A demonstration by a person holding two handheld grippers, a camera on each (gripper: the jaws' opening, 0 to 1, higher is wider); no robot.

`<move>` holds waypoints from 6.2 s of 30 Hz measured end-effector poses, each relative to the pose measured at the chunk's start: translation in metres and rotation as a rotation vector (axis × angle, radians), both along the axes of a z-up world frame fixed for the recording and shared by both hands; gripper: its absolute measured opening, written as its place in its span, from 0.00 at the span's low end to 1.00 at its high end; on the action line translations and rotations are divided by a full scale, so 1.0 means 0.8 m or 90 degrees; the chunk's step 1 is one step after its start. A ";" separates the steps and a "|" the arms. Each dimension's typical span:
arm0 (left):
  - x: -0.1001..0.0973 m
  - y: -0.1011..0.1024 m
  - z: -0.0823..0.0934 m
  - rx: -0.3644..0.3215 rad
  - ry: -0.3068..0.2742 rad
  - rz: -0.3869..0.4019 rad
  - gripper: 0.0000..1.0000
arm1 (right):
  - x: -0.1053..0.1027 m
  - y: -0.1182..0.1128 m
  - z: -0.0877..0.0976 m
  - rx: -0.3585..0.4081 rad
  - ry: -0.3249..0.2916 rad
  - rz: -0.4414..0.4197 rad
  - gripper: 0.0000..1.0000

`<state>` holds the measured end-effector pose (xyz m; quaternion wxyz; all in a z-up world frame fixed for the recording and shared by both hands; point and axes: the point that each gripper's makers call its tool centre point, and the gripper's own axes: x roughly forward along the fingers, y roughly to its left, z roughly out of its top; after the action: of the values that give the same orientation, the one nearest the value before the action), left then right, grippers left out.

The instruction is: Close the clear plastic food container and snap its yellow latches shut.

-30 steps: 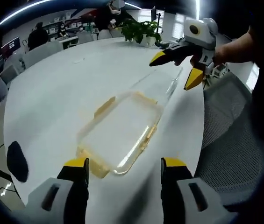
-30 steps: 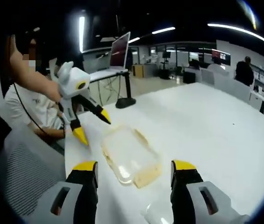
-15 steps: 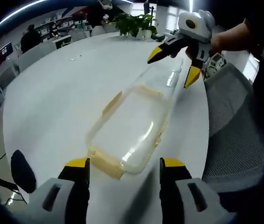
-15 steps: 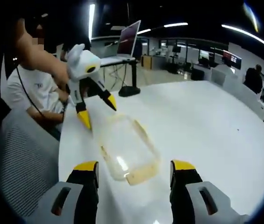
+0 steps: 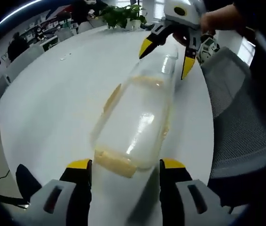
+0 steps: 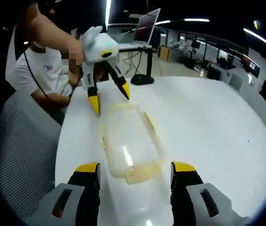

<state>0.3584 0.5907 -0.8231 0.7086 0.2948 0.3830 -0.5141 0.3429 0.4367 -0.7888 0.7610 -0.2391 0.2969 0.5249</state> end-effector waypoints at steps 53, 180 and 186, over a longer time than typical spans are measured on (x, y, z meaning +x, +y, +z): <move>0.003 0.004 -0.014 0.085 0.017 -0.196 0.38 | 0.003 -0.006 -0.059 -0.220 0.054 0.134 0.38; 0.010 -0.165 0.083 0.049 0.002 -0.236 0.37 | 0.005 -0.174 0.041 -0.189 0.031 0.088 0.38; 0.010 -0.184 0.083 0.048 0.003 -0.238 0.37 | 0.003 -0.192 0.041 -0.190 0.031 0.086 0.38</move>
<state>0.3661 0.4436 -0.7564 0.5879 0.3862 0.3424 -0.6229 0.3457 0.2833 -0.7561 0.6728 -0.3560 0.3731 0.5305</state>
